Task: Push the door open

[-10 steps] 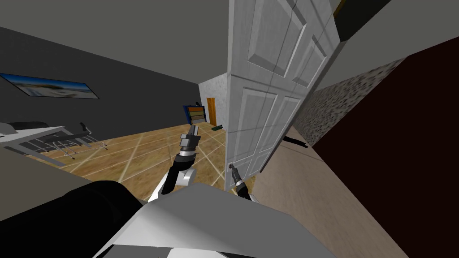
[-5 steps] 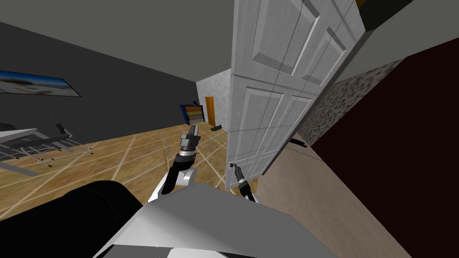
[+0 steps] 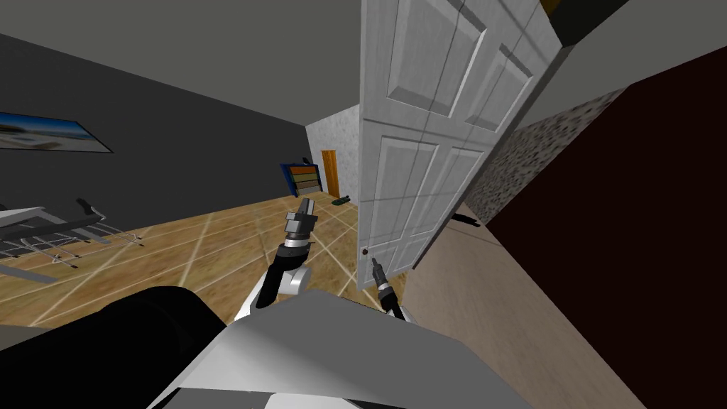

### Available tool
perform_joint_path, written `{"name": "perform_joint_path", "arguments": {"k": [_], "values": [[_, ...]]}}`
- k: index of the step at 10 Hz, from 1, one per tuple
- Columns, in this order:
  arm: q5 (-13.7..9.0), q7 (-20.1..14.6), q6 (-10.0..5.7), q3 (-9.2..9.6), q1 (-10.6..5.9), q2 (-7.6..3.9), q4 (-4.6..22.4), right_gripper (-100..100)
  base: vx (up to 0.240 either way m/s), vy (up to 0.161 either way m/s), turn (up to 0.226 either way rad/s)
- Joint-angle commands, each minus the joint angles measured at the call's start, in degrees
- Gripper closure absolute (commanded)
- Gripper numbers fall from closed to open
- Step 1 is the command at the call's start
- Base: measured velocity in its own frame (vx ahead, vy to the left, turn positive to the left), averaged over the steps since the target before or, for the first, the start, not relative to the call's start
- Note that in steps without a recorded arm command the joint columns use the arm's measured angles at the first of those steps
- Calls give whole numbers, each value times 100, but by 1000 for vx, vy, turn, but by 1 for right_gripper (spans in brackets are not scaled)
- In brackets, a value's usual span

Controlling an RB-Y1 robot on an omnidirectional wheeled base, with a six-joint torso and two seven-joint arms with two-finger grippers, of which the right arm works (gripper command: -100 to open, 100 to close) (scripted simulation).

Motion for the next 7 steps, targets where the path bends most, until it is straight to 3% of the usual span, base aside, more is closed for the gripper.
{"name": "perform_joint_path", "arguments": {"k": [1,3,4,7], "values": [[-14,-19,-7,32,20,36,-20,-100,-254,-98,-44],[-28,-36,-3,66,49,99,-71,-100,-242,-54,-33],[-24,-34,8,55,48,59,-79,-100,-105,-20,-5],[-34,-12,-75,27,61,26,-37,-100,149,103,26]]}}
